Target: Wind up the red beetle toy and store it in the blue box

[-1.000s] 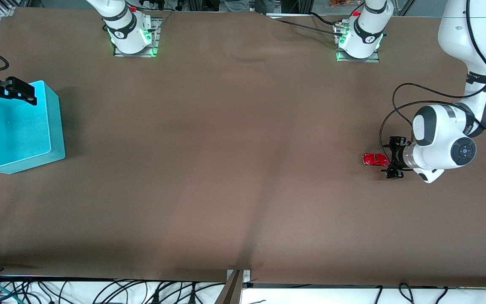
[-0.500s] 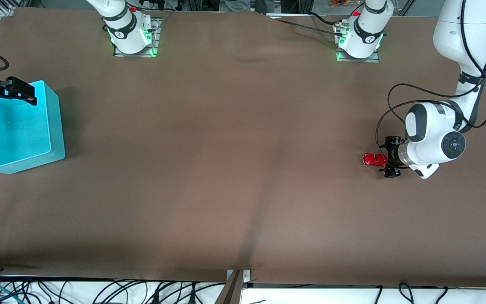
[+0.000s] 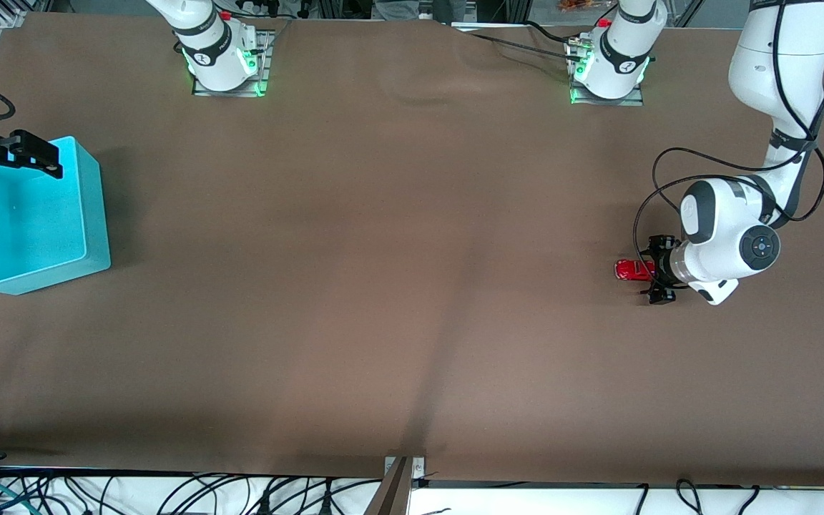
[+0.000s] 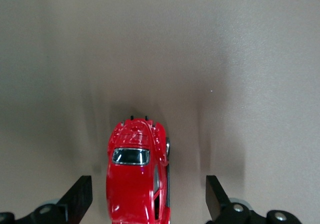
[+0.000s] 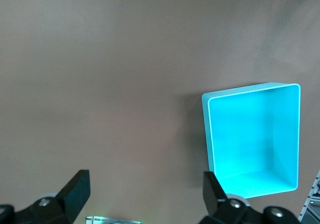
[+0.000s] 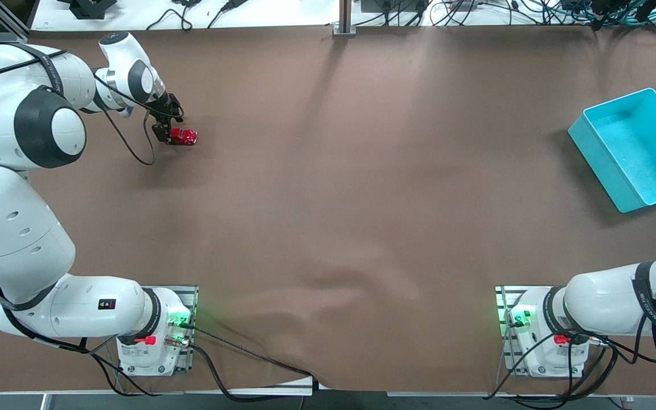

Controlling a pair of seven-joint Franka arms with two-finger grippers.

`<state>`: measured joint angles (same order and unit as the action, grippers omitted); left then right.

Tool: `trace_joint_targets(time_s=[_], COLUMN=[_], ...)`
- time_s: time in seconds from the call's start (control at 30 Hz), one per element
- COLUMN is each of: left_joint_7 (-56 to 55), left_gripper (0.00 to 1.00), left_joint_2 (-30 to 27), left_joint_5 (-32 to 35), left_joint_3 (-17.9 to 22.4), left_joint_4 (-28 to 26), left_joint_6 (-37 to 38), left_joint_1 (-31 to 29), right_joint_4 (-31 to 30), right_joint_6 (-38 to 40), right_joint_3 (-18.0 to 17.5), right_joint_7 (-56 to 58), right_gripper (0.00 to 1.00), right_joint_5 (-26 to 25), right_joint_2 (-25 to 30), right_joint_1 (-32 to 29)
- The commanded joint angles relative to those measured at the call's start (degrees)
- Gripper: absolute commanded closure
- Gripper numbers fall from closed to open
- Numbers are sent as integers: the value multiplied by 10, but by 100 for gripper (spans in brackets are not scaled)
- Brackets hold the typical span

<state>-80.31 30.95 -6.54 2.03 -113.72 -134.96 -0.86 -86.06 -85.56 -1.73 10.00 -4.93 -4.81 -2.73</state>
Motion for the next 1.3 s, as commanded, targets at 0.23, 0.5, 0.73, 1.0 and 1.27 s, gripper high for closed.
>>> trace_joint_targets(time_s=[0.23,0.5,0.73,1.0,1.27], left_joint_7=[2,-6,-61,-148,-227], left_gripper=[100,100,100,100,100], left_joint_2=[1,-5,-14,-8,30], left_joint_5=[-5,-5,-9,-12,-13], left_joint_3=[1,0,-24,-64,-65], left_joint_4=[-1,14,67,112,147], left_joint_6=[-6,5,73,102,102], left_joint_1=[3,15,23,36,94], right_joint_4=[8,8,8,8,8], right_joint_6=[6,6,6,6,6], right_joint_3=[-3,-3,-3,-3,-3], right_joint_7=[-5,-5,-5,-5,-5], right_gripper=[0,0,0,0,0], right_joint_5=[-1,-1,-1,-1,-1], right_joint_2=[1,0,0,0,0], right_joint_1=[-2,-2,-2,-2,-2])
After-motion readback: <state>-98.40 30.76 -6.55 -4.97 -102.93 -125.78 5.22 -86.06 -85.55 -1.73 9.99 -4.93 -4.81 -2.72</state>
